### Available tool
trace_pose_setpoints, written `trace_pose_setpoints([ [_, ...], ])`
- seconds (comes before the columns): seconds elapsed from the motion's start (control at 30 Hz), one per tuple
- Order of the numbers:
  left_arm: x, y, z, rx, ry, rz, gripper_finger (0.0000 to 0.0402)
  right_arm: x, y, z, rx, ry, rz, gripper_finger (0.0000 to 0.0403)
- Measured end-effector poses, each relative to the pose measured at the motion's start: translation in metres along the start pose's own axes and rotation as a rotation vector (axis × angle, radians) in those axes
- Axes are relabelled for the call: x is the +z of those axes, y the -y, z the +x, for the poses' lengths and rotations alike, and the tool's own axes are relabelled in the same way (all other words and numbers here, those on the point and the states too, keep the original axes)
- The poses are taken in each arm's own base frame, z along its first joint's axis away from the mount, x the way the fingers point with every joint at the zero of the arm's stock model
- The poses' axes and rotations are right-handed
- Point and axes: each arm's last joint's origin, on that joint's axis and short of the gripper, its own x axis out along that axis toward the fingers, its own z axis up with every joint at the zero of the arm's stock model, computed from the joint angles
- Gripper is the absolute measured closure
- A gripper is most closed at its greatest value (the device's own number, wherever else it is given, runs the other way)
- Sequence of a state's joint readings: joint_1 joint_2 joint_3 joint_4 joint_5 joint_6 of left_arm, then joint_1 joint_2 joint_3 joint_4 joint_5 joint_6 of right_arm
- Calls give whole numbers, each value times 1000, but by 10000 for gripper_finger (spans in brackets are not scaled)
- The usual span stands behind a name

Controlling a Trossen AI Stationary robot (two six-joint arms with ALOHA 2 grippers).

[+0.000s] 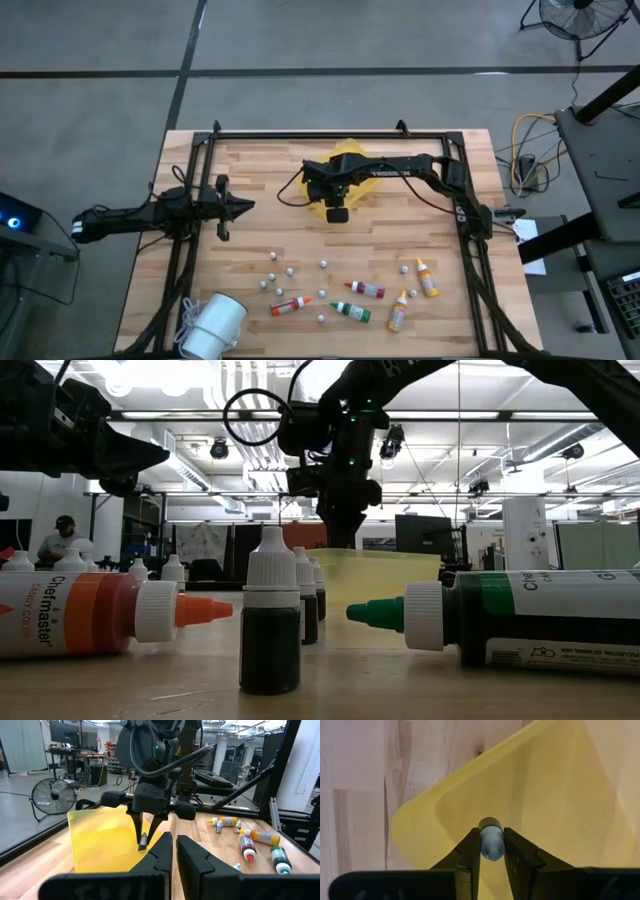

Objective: Pick & Place food coloring
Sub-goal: Put the small red food coloring bottle into the yellow bin

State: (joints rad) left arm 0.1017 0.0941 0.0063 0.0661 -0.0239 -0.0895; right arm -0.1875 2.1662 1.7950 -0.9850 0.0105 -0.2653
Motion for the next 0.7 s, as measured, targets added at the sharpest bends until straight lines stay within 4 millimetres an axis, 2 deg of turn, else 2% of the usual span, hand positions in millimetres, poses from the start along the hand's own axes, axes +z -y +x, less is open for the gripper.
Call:
trace_pose_setpoints([
  [0.27, 0, 0, 0, 0, 0, 0, 402, -2, 5, 0, 4, -4, 42, 344],
  [0.7, 0, 0, 0, 0, 0, 0, 402, -19, 49, -6, -4, -13, 227, 344],
])
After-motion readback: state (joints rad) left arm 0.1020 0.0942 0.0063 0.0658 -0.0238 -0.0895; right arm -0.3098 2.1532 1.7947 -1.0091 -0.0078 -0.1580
